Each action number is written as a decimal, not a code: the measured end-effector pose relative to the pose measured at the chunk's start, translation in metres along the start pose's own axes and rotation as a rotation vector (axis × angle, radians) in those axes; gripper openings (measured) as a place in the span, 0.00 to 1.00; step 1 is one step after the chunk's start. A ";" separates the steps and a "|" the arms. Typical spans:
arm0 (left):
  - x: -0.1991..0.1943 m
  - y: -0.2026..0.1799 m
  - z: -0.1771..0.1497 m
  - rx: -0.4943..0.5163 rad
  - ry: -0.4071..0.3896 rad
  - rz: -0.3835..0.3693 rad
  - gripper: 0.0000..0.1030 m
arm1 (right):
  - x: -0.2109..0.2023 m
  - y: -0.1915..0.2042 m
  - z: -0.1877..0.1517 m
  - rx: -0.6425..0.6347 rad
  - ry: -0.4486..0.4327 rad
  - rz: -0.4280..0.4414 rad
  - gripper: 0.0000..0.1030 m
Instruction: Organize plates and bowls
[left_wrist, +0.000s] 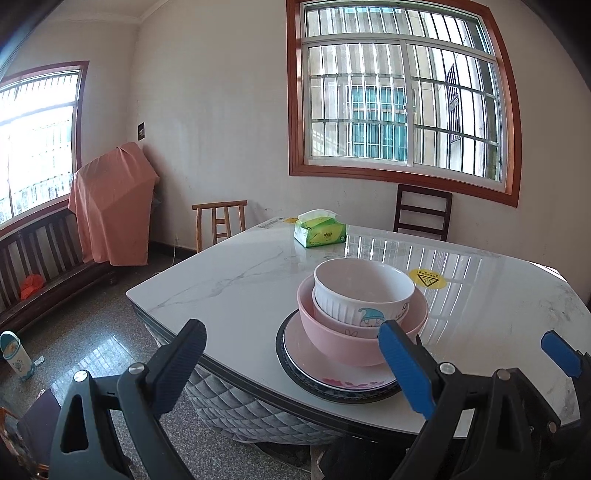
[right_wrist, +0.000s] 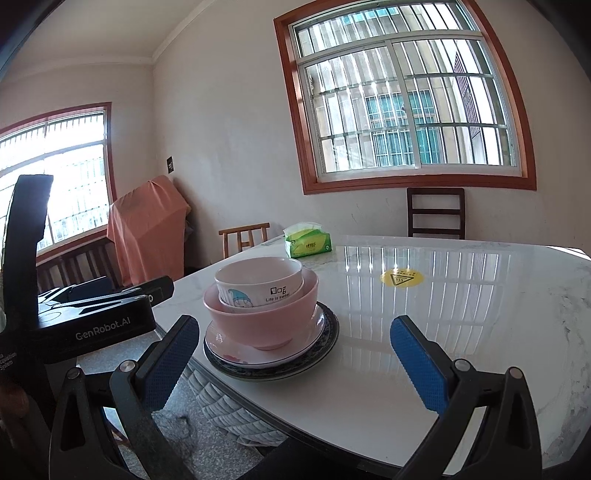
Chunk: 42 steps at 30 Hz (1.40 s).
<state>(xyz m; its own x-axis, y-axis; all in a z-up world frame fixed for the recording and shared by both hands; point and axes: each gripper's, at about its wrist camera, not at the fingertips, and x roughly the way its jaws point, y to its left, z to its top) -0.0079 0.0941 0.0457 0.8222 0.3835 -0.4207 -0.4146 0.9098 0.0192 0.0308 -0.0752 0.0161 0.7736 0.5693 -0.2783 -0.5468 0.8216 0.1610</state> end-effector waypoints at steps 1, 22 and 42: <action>0.000 0.000 0.000 0.001 0.003 0.002 0.94 | 0.000 -0.001 -0.001 0.002 0.001 -0.001 1.00; 0.016 -0.016 -0.007 0.024 0.066 0.010 0.94 | 0.002 -0.018 -0.011 0.045 0.026 0.009 1.00; 0.023 -0.035 -0.011 0.059 0.098 0.014 0.94 | 0.001 -0.042 -0.013 0.079 0.032 -0.004 1.00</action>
<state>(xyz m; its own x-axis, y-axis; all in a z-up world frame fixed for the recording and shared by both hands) 0.0211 0.0696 0.0259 0.7734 0.3813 -0.5065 -0.3994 0.9135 0.0779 0.0502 -0.1101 -0.0036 0.7643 0.5660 -0.3089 -0.5159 0.8242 0.2336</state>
